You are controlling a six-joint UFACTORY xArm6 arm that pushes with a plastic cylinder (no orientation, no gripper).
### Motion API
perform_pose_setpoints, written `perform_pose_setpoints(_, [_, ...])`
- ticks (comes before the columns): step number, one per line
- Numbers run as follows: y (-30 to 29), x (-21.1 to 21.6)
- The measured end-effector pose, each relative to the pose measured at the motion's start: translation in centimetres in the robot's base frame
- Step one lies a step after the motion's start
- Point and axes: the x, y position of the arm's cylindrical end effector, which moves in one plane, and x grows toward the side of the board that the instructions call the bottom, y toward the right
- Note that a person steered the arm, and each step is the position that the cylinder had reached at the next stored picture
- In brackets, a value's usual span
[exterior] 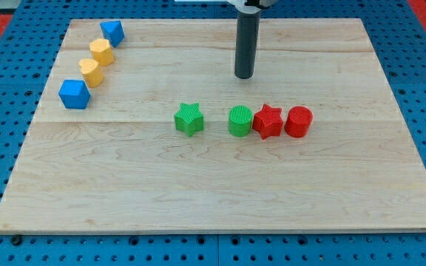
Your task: Move your arm to the center
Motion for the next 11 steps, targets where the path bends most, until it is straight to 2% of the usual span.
perform_pose_setpoints(5, [0.0, 0.0])
perform_pose_setpoints(7, [-4.0, 3.4])
perform_pose_setpoints(11, [-4.7, 5.6])
